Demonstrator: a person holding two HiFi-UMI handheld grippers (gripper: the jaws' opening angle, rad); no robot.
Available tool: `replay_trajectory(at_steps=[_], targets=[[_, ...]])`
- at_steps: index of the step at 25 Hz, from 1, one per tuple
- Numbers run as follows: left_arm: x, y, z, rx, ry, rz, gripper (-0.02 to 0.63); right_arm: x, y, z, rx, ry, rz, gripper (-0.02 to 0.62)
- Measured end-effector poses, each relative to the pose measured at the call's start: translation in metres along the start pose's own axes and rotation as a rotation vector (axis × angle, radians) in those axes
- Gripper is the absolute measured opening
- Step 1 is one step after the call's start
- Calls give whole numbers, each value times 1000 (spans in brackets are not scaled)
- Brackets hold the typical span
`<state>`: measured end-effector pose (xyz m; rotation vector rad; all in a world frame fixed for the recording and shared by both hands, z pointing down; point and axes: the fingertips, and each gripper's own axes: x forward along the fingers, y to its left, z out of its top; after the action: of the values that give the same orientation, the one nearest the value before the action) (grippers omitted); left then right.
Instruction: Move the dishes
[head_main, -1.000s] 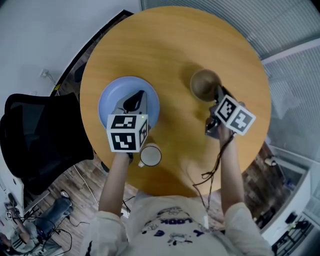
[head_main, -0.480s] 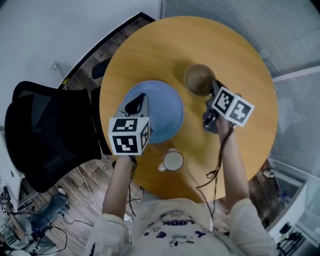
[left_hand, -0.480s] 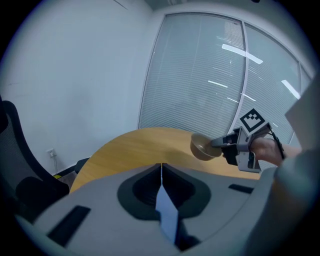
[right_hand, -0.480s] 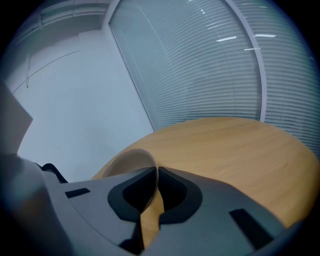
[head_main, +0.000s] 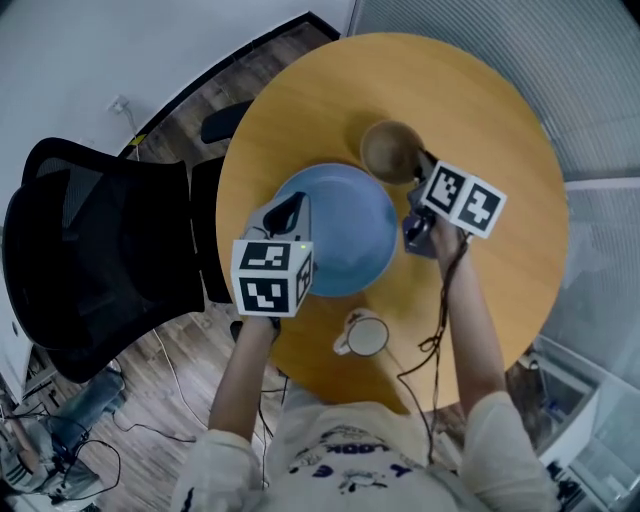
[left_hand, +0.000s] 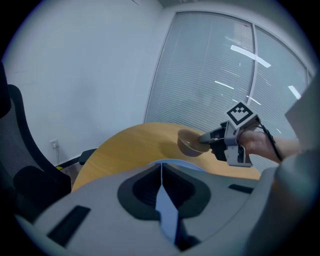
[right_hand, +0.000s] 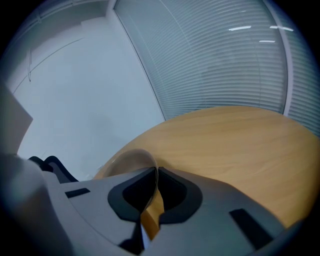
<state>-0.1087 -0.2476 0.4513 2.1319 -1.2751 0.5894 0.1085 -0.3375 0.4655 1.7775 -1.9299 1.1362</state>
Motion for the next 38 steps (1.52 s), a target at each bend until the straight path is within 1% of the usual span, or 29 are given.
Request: replay_trajectory(at_steps=[9,12,17,20,22,27,28,30,31,38], targets=[[13,-15,-12,-32,1,-22,9,34,1,-16,22,50,43,18],[20,-6,-11,-49,4,-28,8,49,10,-18,23,68,41,18],[34,5,-20,-60,29,-32,9,73,18,-27,34,91,48,18],[39,5,-23,-63,36,-37,9,79,20,-27,3,86,37,18],[40,3,-24,-64,37,-39,8,79,21,-25,-13,81,30,18],[37,2,-23,-59,32,-39,9,75,23,-20,20,47,45,21],[36,3,-23,-59,29,-37,9,74,23,-19,20,42,44,31],[33,5,-21,-60,24,-35,9,71,23,-16,22,27,41,108],[31,5,-21,-60,22,-35,9,68,23,-14,23,19,37,117],[12,0,-4,-33,-17,-50,9,33,28,0,17,-28,21,118]])
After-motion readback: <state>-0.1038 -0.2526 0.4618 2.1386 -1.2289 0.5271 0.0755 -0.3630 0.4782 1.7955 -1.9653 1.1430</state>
